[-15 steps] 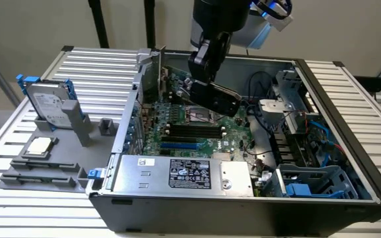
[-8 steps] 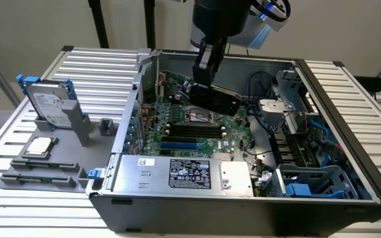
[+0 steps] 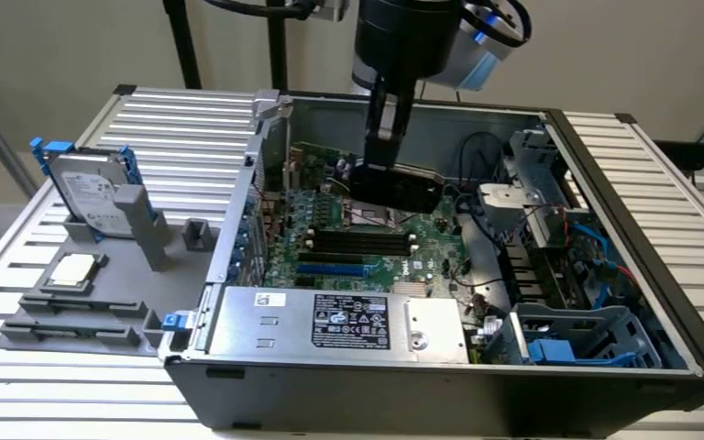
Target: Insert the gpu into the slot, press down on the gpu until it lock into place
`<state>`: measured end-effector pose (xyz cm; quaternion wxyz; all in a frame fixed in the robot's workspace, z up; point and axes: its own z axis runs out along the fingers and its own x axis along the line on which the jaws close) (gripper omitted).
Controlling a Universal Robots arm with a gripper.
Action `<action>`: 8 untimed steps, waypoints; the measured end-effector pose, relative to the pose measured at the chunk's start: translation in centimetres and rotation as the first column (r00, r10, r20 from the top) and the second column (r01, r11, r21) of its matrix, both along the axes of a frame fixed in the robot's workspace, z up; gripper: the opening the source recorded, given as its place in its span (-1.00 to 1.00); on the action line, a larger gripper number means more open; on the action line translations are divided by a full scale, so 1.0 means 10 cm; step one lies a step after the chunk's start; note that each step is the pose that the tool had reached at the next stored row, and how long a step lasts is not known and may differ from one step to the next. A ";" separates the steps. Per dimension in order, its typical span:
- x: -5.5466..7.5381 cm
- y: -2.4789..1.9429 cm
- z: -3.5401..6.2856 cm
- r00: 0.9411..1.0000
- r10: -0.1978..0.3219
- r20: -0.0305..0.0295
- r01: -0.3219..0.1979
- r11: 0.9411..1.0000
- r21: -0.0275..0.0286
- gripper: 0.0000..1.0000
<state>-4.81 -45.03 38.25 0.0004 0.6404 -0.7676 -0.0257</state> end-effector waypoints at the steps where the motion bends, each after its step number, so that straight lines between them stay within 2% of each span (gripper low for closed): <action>1: 0.00 0.000 -0.011 1.000 0.018 0.000 -0.018 1.000 0.001 -0.48; 5: -0.01 0.000 -0.062 0.997 0.072 0.004 -0.072 0.997 0.009 -0.48; 8: -0.04 0.000 -0.116 0.997 0.083 0.005 -0.083 0.997 0.011 -0.48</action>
